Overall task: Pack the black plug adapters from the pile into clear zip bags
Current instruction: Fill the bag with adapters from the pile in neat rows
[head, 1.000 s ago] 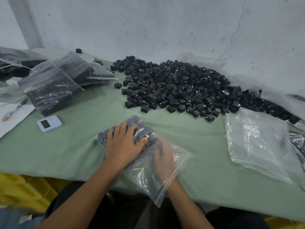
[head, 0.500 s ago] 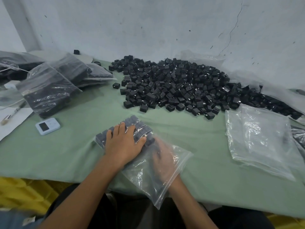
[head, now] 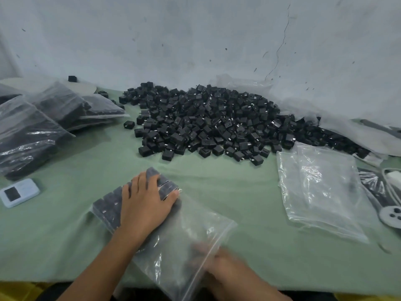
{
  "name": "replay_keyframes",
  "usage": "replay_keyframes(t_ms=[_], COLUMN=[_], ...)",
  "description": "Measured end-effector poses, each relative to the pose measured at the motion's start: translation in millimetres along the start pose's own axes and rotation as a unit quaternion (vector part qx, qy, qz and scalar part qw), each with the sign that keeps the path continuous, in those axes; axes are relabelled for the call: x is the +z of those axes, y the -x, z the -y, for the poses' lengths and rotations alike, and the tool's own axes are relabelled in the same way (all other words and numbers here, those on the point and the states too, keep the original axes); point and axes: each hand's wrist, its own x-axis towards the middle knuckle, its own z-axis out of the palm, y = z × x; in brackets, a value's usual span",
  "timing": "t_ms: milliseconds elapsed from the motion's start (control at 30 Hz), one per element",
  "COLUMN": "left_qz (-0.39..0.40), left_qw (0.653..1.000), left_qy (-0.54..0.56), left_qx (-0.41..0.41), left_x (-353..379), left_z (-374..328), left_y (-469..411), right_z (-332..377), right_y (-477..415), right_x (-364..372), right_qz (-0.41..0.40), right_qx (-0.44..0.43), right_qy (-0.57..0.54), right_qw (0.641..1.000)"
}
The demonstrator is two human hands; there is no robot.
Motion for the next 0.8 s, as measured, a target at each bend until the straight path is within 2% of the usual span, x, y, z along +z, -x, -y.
replay_keyframes(t_ms=[67,100,133,200,233,300,433,533,633,700,800], left_qz=[-0.001,-0.002,-0.002,0.0,0.001,-0.004,-0.008,-0.005,-0.002,0.0,0.003], left_qw=[1.0,1.0,1.0,1.0,1.0,1.0,1.0,1.0,1.0,1.0,1.0], left_qy=[0.003,0.002,0.001,0.0,-0.003,-0.011,-0.008,0.0,-0.005,-0.006,0.0], left_qx=[-0.001,-0.002,-0.002,-0.006,-0.006,-0.004,-0.007,-0.007,-0.006,-0.007,-0.009], left_x=[0.8,0.7,0.6,0.6,0.8,1.4,1.7,0.8,0.0,0.0,0.0], left_z=[-0.2,-0.1,0.0,-0.5,-0.8,-0.9,-0.5,-4.2,-2.6,-1.0,-0.9], left_y=[0.9,0.7,0.4,0.1,0.3,1.1,2.8,1.7,-0.2,1.1,1.9], right_z=[1.0,-7.0,-9.9,-31.5,-48.4,-85.7,-161.0,-184.2,-184.8,-172.7,-128.6], right_y=[7.7,6.3,0.5,-34.8,-60.1,-113.1,-179.6,-193.6,-197.7,-186.8,-139.6], right_x=[-46.1,-72.9,-97.6,-130.6,-145.0,-165.9,-182.6,-182.4,-181.5,-180.5,-174.1], right_qz=[0.056,0.054,0.045,-0.07,-0.126,-0.186,-0.154,-0.169,-0.157,-0.146,-0.27], right_qx=[0.007,0.036,0.085,0.111,0.128,0.182,0.293,0.323,0.337,0.326,0.265], right_qy=[0.067,0.078,0.043,0.046,0.107,0.228,0.341,0.372,0.365,0.312,0.1], right_qw=[0.996,0.995,0.994,0.99,0.978,0.938,0.88,0.854,0.853,0.88,0.92])
